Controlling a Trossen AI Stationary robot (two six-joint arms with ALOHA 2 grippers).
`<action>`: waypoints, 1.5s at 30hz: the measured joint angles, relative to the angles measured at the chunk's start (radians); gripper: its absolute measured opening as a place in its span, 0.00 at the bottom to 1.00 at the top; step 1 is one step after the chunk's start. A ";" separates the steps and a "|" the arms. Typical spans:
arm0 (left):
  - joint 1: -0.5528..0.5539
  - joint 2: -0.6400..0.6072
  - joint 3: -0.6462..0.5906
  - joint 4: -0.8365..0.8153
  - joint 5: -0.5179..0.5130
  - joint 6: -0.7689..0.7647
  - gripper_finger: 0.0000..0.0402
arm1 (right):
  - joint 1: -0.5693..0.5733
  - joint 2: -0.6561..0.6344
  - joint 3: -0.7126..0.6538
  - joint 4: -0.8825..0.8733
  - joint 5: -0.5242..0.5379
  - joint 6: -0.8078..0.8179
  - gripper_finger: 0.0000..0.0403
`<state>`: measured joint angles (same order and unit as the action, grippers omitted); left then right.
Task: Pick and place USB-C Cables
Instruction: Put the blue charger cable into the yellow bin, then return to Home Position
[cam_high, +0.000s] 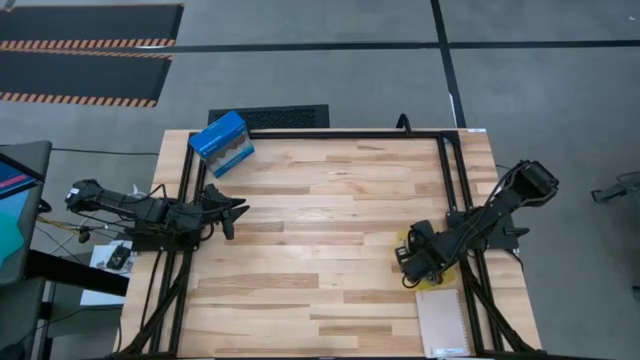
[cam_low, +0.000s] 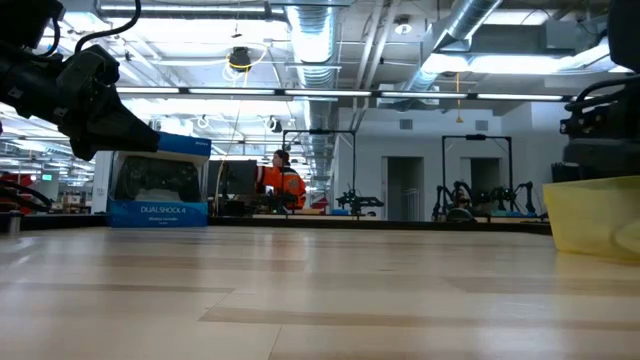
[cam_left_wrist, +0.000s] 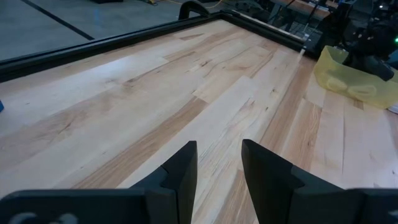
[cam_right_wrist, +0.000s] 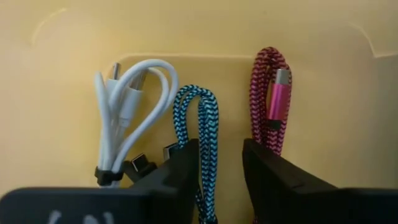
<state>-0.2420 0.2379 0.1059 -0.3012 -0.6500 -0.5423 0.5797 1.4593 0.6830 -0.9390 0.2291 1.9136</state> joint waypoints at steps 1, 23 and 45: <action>0.000 0.000 0.000 0.000 0.000 0.000 0.28 | 0.000 0.000 0.000 0.000 0.000 -0.006 0.36; 0.000 0.000 0.000 0.000 0.000 0.000 0.28 | 0.000 -0.001 0.137 -0.177 0.002 -0.090 0.48; 0.000 0.000 0.000 0.000 0.000 0.000 0.28 | -0.020 -0.001 0.464 -0.520 0.139 -0.205 0.46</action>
<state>-0.2421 0.2379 0.1059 -0.3012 -0.6502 -0.5423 0.5592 1.4582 1.1466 -1.4592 0.3679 1.7089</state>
